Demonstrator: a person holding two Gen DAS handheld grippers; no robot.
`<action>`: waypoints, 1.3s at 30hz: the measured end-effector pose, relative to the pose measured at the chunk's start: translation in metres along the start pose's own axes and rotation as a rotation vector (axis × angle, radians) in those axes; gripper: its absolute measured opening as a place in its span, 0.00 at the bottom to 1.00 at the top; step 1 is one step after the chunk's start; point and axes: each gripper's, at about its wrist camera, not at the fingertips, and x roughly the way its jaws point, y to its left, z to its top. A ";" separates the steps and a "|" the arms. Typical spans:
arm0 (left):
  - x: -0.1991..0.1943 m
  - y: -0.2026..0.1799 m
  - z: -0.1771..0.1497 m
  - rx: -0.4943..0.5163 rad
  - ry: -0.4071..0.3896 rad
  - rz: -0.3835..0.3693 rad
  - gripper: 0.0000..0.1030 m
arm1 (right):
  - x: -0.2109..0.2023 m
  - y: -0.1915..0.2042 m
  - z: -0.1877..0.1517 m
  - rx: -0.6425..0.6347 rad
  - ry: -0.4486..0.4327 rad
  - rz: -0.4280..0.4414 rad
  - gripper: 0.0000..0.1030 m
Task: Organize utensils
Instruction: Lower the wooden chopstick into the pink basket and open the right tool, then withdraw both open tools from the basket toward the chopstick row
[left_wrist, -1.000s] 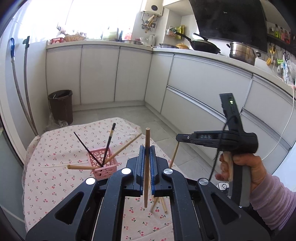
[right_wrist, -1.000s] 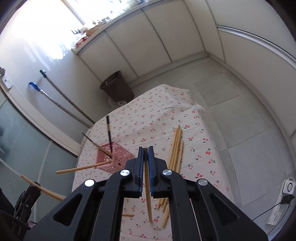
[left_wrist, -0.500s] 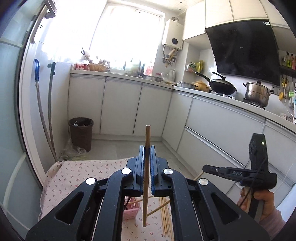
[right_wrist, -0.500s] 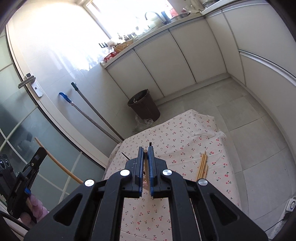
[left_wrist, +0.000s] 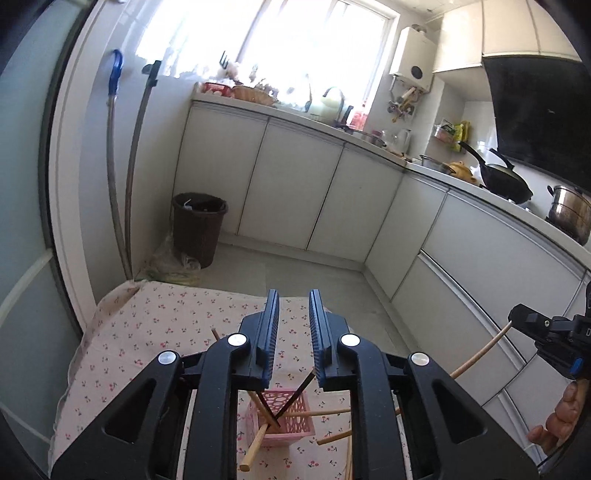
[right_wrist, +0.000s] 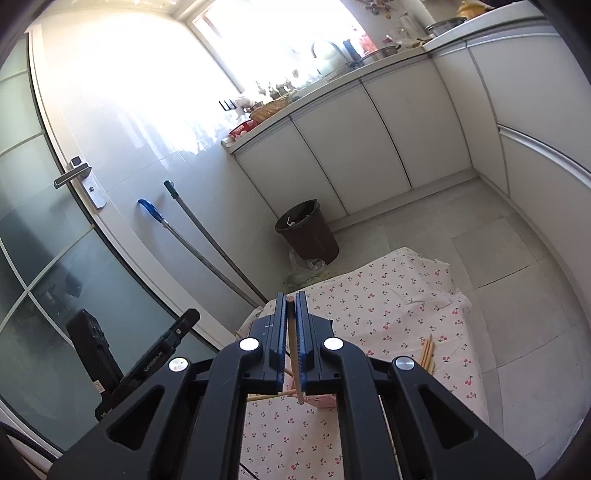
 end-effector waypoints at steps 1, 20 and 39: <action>-0.005 0.004 0.001 -0.013 -0.006 0.003 0.17 | 0.003 0.001 0.001 -0.007 -0.002 -0.004 0.05; -0.021 -0.011 0.002 0.076 0.007 0.020 0.33 | 0.088 0.009 -0.005 0.014 0.055 -0.068 0.11; -0.009 -0.029 -0.029 0.118 0.112 0.082 0.65 | 0.060 0.017 -0.052 -0.168 0.035 -0.262 0.71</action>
